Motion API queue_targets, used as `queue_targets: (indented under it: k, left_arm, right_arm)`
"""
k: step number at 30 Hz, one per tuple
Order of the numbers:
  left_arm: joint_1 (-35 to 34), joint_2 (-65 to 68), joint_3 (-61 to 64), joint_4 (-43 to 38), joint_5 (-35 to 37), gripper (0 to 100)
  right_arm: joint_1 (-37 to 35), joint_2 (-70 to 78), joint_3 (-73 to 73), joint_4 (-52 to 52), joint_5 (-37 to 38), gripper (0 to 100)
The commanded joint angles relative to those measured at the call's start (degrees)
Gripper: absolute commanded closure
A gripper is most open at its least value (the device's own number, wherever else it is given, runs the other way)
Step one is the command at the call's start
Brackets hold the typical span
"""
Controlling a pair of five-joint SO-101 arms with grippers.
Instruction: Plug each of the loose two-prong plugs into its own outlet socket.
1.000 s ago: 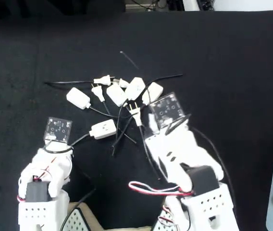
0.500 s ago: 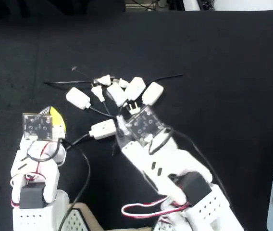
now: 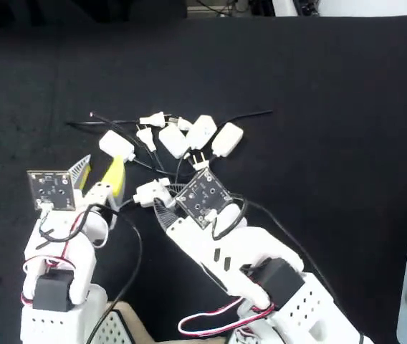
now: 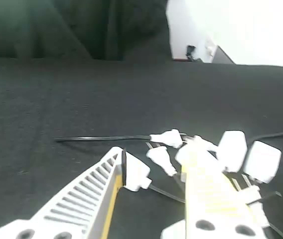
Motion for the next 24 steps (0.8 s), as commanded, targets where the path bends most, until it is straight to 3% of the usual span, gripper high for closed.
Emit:
queue_targets:
  k: [1,8,18,24]
  left_arm:
    - [5.8,-0.5,-5.0,3.3,-0.2,81]
    - [11.0,-0.5,-13.2,10.6,-0.3,81]
    - [19.8,-0.5,-14.5,10.9,-5.6,81]
    - [23.7,-0.5,-12.7,11.0,-13.4,81]
  right_arm:
    - [-0.5,-0.6,-0.3,-1.1,-0.1,98.7]
    - [-0.5,-0.2,-0.2,-1.0,-0.1,98.7]
    - [-0.6,-0.3,1.4,-1.0,0.0,98.7]
    - [-0.6,-0.6,1.5,-1.0,0.0,98.7]
